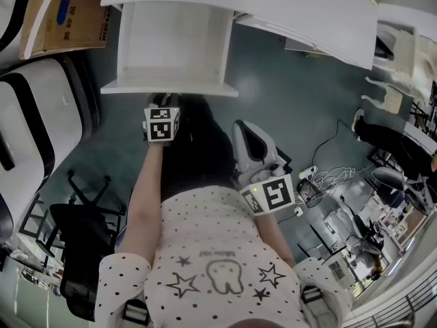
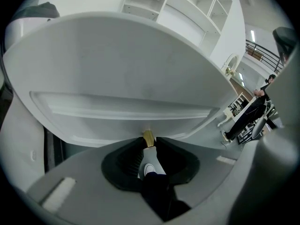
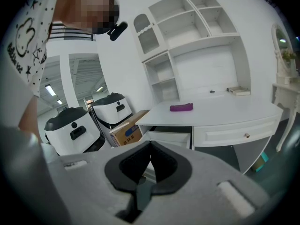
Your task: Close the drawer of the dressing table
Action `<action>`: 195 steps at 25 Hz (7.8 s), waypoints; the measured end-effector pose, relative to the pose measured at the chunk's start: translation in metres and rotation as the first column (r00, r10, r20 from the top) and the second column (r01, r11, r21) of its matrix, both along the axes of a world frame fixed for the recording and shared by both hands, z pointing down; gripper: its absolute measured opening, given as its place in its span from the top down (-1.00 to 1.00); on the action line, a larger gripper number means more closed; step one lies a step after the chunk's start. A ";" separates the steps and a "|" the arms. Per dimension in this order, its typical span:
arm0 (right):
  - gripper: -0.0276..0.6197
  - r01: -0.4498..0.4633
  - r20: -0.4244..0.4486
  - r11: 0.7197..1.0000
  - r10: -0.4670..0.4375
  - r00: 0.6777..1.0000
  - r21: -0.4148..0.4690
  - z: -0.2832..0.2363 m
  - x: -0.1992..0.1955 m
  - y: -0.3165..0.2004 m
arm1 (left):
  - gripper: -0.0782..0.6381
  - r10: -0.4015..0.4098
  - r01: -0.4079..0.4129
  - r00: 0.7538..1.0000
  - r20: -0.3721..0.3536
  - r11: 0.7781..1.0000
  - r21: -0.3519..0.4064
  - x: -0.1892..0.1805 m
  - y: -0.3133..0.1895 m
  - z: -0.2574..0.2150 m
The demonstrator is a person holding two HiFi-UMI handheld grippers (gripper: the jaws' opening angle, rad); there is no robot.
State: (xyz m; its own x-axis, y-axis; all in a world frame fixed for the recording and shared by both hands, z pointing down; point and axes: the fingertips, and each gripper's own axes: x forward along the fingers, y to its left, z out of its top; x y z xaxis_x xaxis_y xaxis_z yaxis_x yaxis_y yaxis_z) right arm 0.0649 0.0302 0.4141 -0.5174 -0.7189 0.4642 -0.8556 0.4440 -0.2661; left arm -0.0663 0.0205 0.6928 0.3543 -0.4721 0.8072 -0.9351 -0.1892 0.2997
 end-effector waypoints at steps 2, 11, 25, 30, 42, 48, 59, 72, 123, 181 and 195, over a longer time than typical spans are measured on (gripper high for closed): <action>0.93 -0.008 -0.003 1.000 0.008 1.000 0.003 -0.002 0.002 -0.001 | 0.53 -0.008 0.008 1.000 0.000 1.000 0.001 0.000 -0.001 0.000; 0.93 -0.030 -0.004 1.000 0.030 1.000 0.002 0.000 0.004 -0.006 | 0.53 -0.028 0.028 1.000 -0.002 1.000 0.006 -0.001 -0.022 0.000; 0.93 -0.068 -0.009 0.998 0.068 0.998 -0.008 0.002 0.005 -0.014 | 0.53 -0.024 0.024 1.000 -0.005 1.000 0.015 -0.001 -0.050 0.001; 0.93 -0.076 -0.006 0.997 0.076 0.997 -0.009 0.002 0.006 -0.017 | 0.53 -0.020 0.021 1.000 -0.014 1.000 0.018 0.000 -0.059 0.000; 0.93 -0.090 -0.014 0.996 0.089 0.996 -0.012 0.002 0.008 -0.019 | 0.53 -0.006 0.007 1.000 -0.022 0.999 0.038 0.000 -0.086 0.000; 0.93 -0.095 -0.019 0.995 0.094 0.995 -0.023 0.004 0.012 -0.019 | 0.53 -0.012 0.013 1.000 -0.021 0.999 0.046 0.000 -0.101 -0.001; 0.93 -0.101 -0.020 0.994 0.101 0.995 -0.031 0.007 0.016 -0.028 | 0.53 -0.017 0.018 1.000 -0.023 0.999 0.048 -0.001 -0.123 0.000; 0.93 -0.109 -0.015 0.993 0.108 0.994 -0.043 0.011 0.021 -0.034 | 0.53 -0.029 0.030 0.999 -0.017 0.997 0.065 -0.001 -0.147 -0.001; 0.93 -0.145 -0.026 0.984 0.143 0.989 -0.106 0.025 0.040 -0.052 | 0.53 -0.075 0.075 0.997 -0.007 0.990 0.119 0.000 -0.221 -0.003; 0.93 -0.143 -0.034 0.981 0.140 0.990 -0.129 0.032 0.034 -0.061 | 0.52 -0.085 0.088 0.996 -0.025 0.986 0.140 0.000 -0.243 -0.002; 0.93 0.054 -0.117 0.998 -0.057 0.991 -0.027 0.010 -0.015 -0.060 | 0.52 -0.063 0.066 0.998 -0.030 0.987 0.148 0.000 -0.250 -0.005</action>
State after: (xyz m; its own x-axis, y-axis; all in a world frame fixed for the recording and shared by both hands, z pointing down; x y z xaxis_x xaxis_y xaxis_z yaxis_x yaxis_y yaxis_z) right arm 0.0495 -0.0295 0.4237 -0.4968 -0.6785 0.5411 -0.8559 0.4862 -0.1762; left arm -0.0662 -0.2293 0.6879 0.3388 -0.6087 0.7175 -0.9392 -0.1730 0.2967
